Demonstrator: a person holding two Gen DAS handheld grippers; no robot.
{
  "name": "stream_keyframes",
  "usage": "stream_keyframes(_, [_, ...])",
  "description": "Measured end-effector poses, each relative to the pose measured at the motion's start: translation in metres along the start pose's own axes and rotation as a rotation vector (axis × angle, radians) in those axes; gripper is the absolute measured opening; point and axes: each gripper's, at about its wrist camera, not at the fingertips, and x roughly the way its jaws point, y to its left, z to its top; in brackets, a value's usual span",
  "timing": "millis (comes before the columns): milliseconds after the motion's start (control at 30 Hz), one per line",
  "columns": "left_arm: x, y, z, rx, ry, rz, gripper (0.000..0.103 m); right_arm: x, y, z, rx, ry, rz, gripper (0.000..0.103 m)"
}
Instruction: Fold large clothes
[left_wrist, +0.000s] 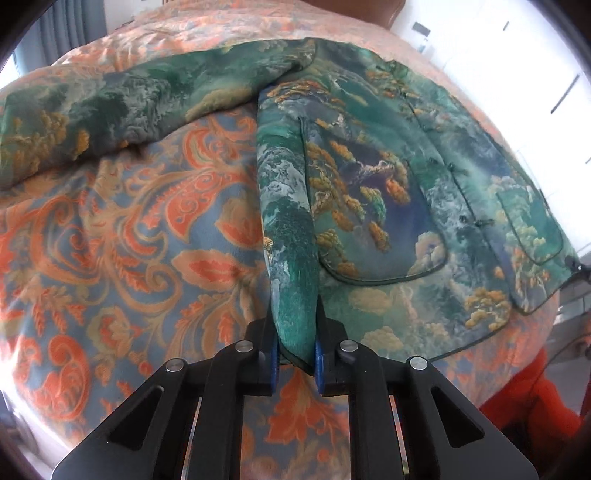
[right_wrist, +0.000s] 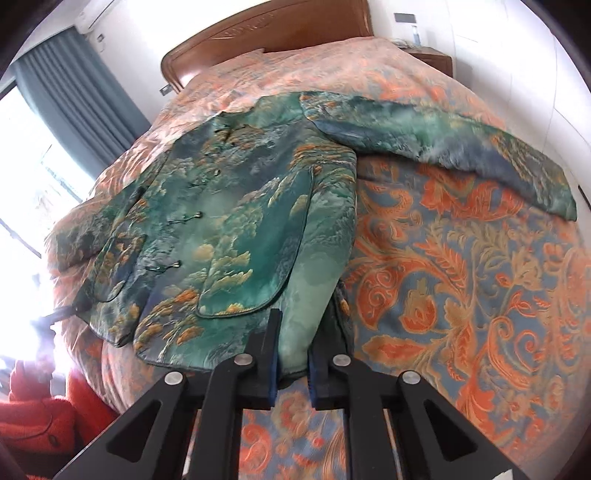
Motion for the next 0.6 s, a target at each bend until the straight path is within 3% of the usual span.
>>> stream_keyframes(267, [0.013, 0.005, -0.018, -0.036, 0.035, 0.001, 0.013, -0.018, -0.019, -0.030, 0.058, 0.031, 0.016, 0.011])
stream_keyframes(400, [0.035, -0.002, 0.002, -0.019, 0.036, 0.048, 0.017, -0.011, -0.031, -0.037, 0.104, 0.027, 0.023, 0.011])
stream_keyframes(467, [0.041, -0.008, 0.006, 0.012, 0.030, 0.109, 0.031, -0.001, -0.031, -0.035, 0.102, 0.026, 0.007, 0.012])
stream_keyframes(600, [0.042, -0.018, 0.012, 0.064, 0.003, 0.167, 0.051, 0.009, -0.022, -0.032, 0.049, 0.015, -0.065, 0.025])
